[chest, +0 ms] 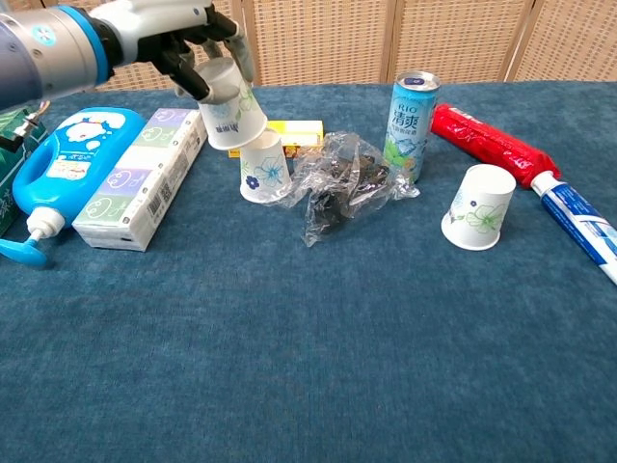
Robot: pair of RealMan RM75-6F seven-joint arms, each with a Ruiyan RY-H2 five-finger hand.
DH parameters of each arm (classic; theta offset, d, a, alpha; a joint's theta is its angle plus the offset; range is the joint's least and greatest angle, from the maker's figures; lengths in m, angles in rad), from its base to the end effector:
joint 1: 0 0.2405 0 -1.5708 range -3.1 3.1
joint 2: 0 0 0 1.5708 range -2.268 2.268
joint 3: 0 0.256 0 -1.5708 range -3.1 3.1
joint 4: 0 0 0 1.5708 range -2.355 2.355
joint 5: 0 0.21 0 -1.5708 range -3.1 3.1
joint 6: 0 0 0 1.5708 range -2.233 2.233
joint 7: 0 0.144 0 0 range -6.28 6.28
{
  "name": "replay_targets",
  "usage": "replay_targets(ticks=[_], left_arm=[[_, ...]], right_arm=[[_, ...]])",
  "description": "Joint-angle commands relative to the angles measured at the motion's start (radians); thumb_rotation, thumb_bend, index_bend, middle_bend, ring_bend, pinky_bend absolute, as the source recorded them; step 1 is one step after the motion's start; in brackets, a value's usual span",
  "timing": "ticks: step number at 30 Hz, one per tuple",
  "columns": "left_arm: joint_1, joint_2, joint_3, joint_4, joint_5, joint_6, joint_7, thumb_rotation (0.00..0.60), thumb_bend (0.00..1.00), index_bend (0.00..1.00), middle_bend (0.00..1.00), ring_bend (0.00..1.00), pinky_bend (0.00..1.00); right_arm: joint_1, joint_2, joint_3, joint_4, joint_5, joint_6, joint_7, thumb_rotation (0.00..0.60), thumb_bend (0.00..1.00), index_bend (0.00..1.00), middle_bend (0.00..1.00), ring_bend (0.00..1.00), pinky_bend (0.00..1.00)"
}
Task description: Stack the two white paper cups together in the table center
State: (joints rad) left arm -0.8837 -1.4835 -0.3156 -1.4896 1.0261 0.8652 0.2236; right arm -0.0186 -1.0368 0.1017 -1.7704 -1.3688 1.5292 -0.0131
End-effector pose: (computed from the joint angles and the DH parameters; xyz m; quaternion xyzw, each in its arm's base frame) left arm -0.0868 0.3920 0.0169 -0.7153 -0.3990 -0.4347 0.3744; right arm -0.3136 -0.1565 0.1895 0.5056 -0.4338 0.3814 0.6409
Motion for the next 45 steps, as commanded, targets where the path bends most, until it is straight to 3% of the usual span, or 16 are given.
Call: replay_targets(ticks=[1,23,26,29,30,32,38,45], left_arm=[[-0.015,-0.02,0.006,0.026,-0.007,-0.01,-0.004,0.6,0.47,0.4,0.33,0.38,0.64],[-0.098,-0.125,0.011,0.197,-0.029,-0.074,-0.046,0.6,0.47,0.38,0.31,0.36,0.62],[-0.113,-0.122,0.028,0.208,-0.07,-0.127,-0.022,0.6,0.47,0.32,0.24,0.25,0.53],[-0.138,-0.099,0.054,0.2,-0.141,-0.196,0.028,0.6,0.47,0.11,0.04,0.04,0.29],[-0.143,-0.095,0.062,0.198,-0.155,-0.2,0.046,0.6,0.47,0.04,0.0,0.0,0.22],[-0.15,-0.086,0.083,0.189,-0.18,-0.186,0.091,0.6,0.47,0.0,0.0,0.0,0.15],[-0.138,-0.063,0.111,0.139,-0.232,-0.14,0.135,0.6,0.47,0.0,0.0,0.0,0.16],[-0.144,-0.095,0.108,0.178,-0.249,-0.136,0.115,0.6,0.47,0.03,0.0,0.0,0.18]], right_arm=[[-0.003,0.003,0.001,0.0,0.003,0.003,0.003,0.6,0.38,0.0,0.0,0.0,0.0],[-0.007,0.019,0.014,0.005,0.033,-0.01,0.027,0.6,0.38,0.0,0.0,0.0,0.0],[-0.008,0.02,0.013,0.005,0.034,-0.01,0.028,0.6,0.38,0.0,0.0,0.0,0.0],[-0.009,0.021,0.013,0.003,0.034,-0.009,0.027,0.6,0.38,0.0,0.0,0.0,0.0],[-0.009,0.02,0.013,0.003,0.034,-0.009,0.028,0.6,0.37,0.0,0.0,0.0,0.0],[-0.011,0.02,0.013,0.003,0.034,-0.008,0.033,0.6,0.38,0.0,0.0,0.0,0.0],[-0.009,0.019,0.015,0.012,0.038,-0.016,0.047,0.6,0.37,0.0,0.0,0.0,0.0],[-0.003,0.015,0.016,0.019,0.035,-0.027,0.053,0.6,0.38,0.0,0.0,0.0,0.0]])
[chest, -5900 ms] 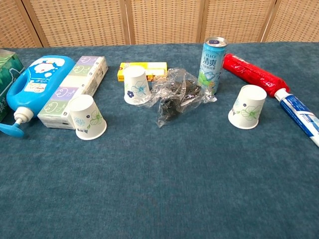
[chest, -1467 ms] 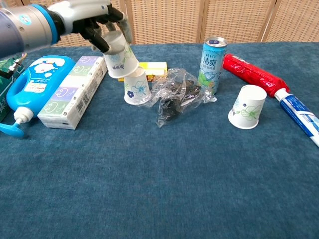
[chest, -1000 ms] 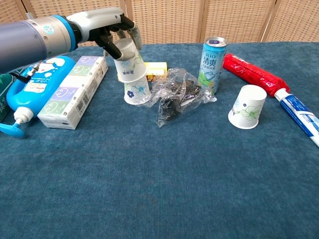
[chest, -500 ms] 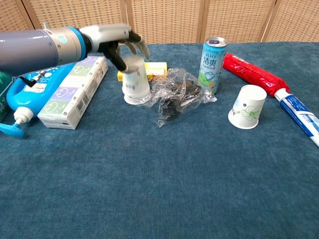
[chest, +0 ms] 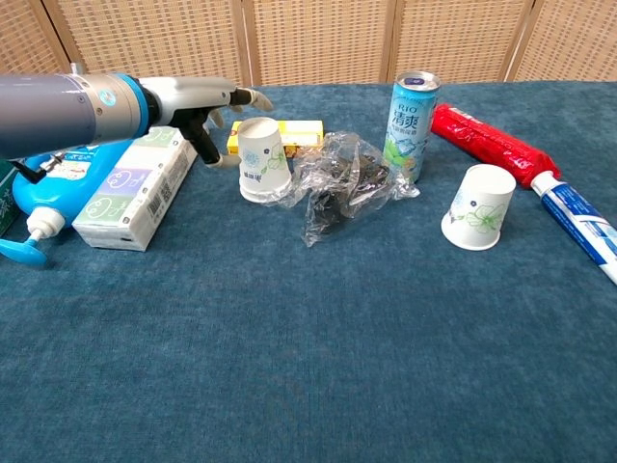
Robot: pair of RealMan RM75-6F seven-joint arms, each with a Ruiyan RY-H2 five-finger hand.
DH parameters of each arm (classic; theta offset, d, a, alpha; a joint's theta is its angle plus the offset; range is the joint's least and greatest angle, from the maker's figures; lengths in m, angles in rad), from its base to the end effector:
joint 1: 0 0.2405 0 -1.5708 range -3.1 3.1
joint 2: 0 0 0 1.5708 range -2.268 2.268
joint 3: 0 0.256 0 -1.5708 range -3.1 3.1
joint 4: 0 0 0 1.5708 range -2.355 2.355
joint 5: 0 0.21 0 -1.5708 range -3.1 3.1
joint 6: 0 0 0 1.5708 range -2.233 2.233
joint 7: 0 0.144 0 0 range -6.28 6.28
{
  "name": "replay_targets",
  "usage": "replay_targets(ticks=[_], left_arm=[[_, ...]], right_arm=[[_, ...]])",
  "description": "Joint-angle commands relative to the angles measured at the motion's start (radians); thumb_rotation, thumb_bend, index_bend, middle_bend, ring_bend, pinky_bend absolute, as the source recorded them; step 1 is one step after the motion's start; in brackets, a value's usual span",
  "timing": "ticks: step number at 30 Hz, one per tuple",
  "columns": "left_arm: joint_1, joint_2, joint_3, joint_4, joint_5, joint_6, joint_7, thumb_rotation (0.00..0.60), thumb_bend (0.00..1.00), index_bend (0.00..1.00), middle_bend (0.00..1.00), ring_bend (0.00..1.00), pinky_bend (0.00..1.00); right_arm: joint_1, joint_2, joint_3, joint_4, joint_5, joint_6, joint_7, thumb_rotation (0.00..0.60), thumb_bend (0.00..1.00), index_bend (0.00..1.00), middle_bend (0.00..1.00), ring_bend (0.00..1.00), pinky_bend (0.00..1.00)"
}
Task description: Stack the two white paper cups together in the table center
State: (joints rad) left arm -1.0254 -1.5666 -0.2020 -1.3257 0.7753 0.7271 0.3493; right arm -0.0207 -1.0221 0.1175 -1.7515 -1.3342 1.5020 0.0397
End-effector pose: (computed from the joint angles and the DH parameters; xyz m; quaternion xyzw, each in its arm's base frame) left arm -0.1017 0.4068 -0.0300 -0.7592 -0.4174 -0.3175 0.3855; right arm -0.3229 -0.1581 0.1962 0.4903 -0.4481 0.3806 0.6434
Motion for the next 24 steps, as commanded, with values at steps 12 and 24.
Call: replay_targets(ticks=[12,24], left_arm=[[-0.029,-0.089,-0.003,0.115,0.031,-0.028,-0.038,0.6,0.47,0.14,0.05,0.03,0.29],[-0.021,-0.124,-0.001,0.15,0.057,0.004,-0.039,0.6,0.47,0.34,0.29,0.32,0.55]], right_arm=[[-0.012,0.005,-0.002,0.007,0.003,0.009,0.014,0.6,0.38,0.0,0.0,0.0,0.0],[-0.019,0.006,-0.002,0.005,0.002,0.017,0.019,0.6,0.37,0.0,0.0,0.0,0.0]])
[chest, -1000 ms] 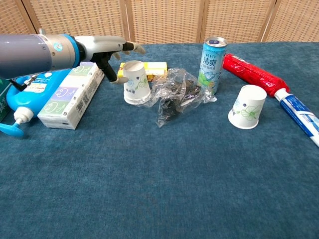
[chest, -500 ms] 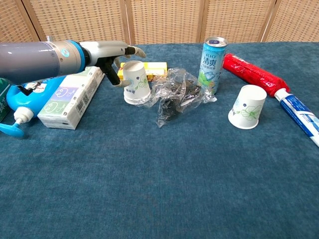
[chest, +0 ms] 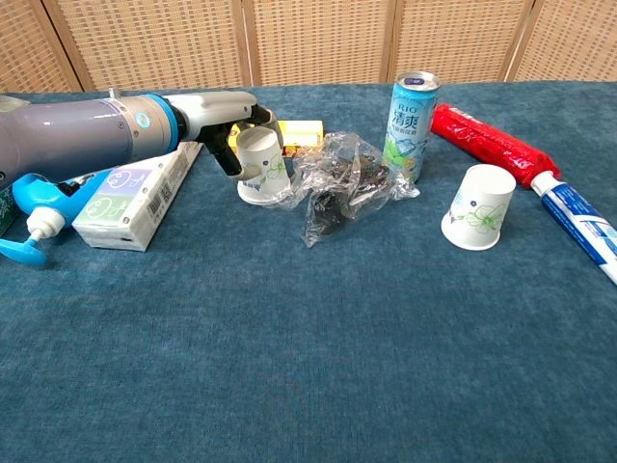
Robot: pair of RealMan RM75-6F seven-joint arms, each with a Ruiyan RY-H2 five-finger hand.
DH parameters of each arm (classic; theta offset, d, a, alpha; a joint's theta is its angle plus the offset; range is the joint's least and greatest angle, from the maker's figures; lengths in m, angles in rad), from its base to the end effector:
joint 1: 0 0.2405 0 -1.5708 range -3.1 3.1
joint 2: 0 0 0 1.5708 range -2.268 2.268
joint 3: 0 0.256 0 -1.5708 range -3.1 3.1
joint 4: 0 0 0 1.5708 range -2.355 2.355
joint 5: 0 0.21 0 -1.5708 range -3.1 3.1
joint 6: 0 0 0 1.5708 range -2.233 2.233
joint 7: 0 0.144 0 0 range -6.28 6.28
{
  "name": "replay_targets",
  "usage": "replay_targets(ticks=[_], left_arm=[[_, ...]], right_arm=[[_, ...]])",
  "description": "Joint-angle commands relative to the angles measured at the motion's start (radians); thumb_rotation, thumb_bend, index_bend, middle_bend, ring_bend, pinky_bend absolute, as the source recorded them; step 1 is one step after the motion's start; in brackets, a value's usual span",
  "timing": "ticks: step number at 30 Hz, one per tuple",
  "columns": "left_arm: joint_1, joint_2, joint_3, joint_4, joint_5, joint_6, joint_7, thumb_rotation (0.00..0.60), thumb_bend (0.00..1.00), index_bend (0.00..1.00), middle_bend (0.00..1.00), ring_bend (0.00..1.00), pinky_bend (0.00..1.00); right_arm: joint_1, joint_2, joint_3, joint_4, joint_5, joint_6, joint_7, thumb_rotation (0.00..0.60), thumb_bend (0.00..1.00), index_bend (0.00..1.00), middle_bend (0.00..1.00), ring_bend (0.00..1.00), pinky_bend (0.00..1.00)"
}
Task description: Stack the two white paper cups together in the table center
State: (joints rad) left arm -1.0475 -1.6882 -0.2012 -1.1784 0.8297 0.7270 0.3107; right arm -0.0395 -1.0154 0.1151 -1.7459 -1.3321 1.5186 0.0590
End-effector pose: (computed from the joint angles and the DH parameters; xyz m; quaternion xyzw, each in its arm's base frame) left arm -0.0959 0.4122 -0.0582 -0.7615 -0.4060 -0.3257 0.3862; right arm -0.3268 -0.1513 0.2010 0.4807 -0.4491 0.3806 0.6499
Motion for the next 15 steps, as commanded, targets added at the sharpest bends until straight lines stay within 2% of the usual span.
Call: replay_targets(ticks=[1,9,15], left_arm=[[0.002,-0.003,-0.003,0.003,0.005,0.007,-0.002,0.6,0.47,0.34,0.29,0.32,0.55],[0.02,0.026,-0.023,-0.044,0.045,0.044,-0.027,0.6,0.47,0.36,0.32,0.35,0.58],[0.057,0.124,-0.044,-0.191,0.09,0.076,-0.073,0.6,0.47,0.36,0.31,0.36,0.58]], right_arm=[[0.0,0.0,0.0,-0.001,-0.001,0.001,-0.001,0.6,0.38,0.0,0.0,0.0,0.0],[0.0,0.002,0.001,-0.008,-0.005,0.003,-0.007,0.6,0.37,0.0,0.0,0.0,0.0],[0.006,0.005,0.002,-0.01,-0.007,-0.005,-0.009,0.6,0.37,0.0,0.0,0.0,0.0]])
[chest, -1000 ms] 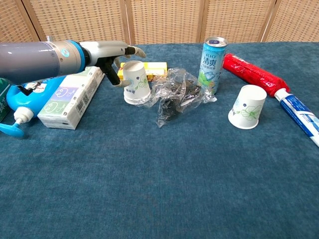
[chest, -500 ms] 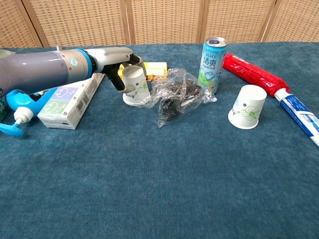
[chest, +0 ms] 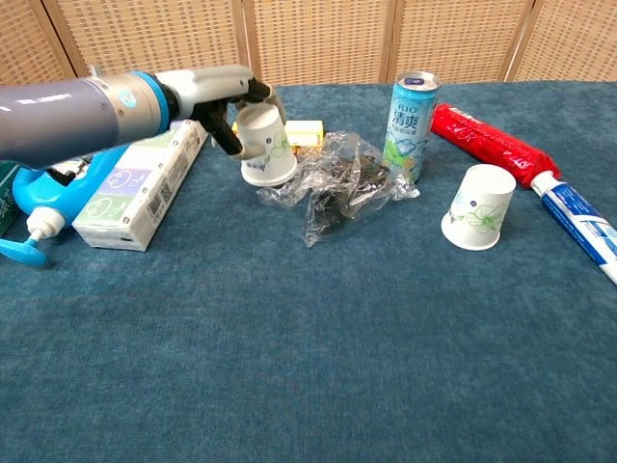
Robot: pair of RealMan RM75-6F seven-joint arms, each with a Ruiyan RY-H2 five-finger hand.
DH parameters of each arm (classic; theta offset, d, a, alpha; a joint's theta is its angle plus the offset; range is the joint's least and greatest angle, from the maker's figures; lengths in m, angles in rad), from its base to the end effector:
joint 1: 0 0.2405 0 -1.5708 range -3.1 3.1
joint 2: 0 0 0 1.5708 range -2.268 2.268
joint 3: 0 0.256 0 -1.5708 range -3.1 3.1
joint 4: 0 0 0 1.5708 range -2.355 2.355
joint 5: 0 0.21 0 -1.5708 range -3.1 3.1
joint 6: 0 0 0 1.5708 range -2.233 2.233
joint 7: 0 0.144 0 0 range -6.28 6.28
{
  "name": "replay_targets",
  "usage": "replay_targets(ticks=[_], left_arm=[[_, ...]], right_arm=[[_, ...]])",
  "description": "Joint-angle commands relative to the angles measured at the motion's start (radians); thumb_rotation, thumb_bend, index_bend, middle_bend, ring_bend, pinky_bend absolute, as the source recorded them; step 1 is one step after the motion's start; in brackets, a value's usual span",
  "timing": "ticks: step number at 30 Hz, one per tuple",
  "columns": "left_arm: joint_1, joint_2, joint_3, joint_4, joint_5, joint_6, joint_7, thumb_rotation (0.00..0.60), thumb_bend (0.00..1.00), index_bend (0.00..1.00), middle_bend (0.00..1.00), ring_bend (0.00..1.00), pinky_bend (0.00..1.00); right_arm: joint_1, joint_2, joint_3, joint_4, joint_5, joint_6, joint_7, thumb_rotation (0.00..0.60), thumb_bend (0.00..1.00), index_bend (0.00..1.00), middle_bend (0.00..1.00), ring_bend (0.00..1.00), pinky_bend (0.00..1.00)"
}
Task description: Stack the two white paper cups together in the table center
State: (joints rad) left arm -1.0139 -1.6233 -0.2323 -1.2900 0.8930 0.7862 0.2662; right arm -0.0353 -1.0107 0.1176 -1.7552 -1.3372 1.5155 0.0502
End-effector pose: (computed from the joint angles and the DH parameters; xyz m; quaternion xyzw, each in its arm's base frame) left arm -0.0854 0.4060 -0.0363 -0.7472 -0.4060 -0.3691 0.3751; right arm -0.3239 -0.1534 0.2012 0.4850 -0.4466 0.3815 0.6479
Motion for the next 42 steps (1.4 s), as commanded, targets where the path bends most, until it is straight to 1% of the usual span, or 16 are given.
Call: replay_targets(ticks=[1,5,9,14,17,22,26,30,33,38,42], left_arm=[[0.03,0.08,-0.015,-0.108,0.032,0.019,-0.038,0.6,0.47,0.35,0.31,0.36,0.58],[0.067,0.177,-0.02,-0.241,0.065,0.029,-0.083,0.6,0.47,0.35,0.31,0.35,0.58],[0.099,0.254,-0.012,-0.343,0.103,0.02,-0.133,0.6,0.47,0.35,0.31,0.35,0.58],[0.112,0.314,0.013,-0.432,0.158,-0.022,-0.17,0.6,0.47,0.35,0.31,0.35,0.58],[0.107,0.328,0.021,-0.467,0.183,-0.043,-0.184,0.6,0.47,0.35,0.31,0.35,0.58],[0.09,0.319,0.036,-0.493,0.221,-0.065,-0.181,0.6,0.47,0.35,0.31,0.35,0.58],[0.066,0.286,0.046,-0.493,0.228,-0.084,-0.17,0.6,0.47,0.35,0.31,0.35,0.57],[0.041,0.248,0.052,-0.478,0.218,-0.102,-0.159,0.6,0.47,0.35,0.31,0.35,0.57],[0.022,0.218,0.062,-0.458,0.209,-0.105,-0.128,0.6,0.47,0.35,0.31,0.35,0.57],[-0.004,0.163,0.083,-0.413,0.182,-0.085,-0.055,0.6,0.47,0.35,0.31,0.34,0.56],[-0.02,0.123,0.088,-0.384,0.152,-0.074,-0.018,0.6,0.47,0.34,0.31,0.33,0.55]], right_arm=[[0.003,0.001,0.0,-0.001,-0.004,-0.003,-0.001,0.6,0.37,0.0,0.0,0.0,0.0],[0.01,0.0,0.0,-0.005,-0.009,-0.009,-0.007,0.6,0.37,0.0,0.0,0.0,0.0],[0.017,-0.003,0.0,-0.01,-0.013,-0.016,-0.016,0.6,0.37,0.0,0.0,0.0,0.0],[0.021,-0.006,-0.001,-0.02,-0.016,-0.018,-0.027,0.6,0.37,0.0,0.0,0.0,0.0],[0.02,-0.006,-0.002,-0.026,-0.017,-0.014,-0.032,0.6,0.37,0.0,0.0,0.0,0.0],[0.012,-0.003,-0.005,-0.03,-0.022,-0.002,-0.03,0.6,0.37,0.0,0.0,0.0,0.0],[0.005,-0.002,-0.009,-0.026,-0.024,0.005,-0.019,0.6,0.37,0.0,0.0,0.0,0.0],[-0.001,-0.002,-0.012,-0.018,-0.027,0.012,-0.004,0.6,0.38,0.0,0.0,0.0,0.0],[-0.006,0.0,-0.013,-0.012,-0.029,0.016,0.007,0.6,0.37,0.0,0.0,0.0,0.0],[-0.01,0.0,-0.015,-0.002,-0.031,0.018,0.02,0.6,0.37,0.0,0.0,0.0,0.0],[-0.01,-0.001,-0.015,0.002,-0.032,0.017,0.026,0.6,0.37,0.0,0.0,0.0,0.0]])
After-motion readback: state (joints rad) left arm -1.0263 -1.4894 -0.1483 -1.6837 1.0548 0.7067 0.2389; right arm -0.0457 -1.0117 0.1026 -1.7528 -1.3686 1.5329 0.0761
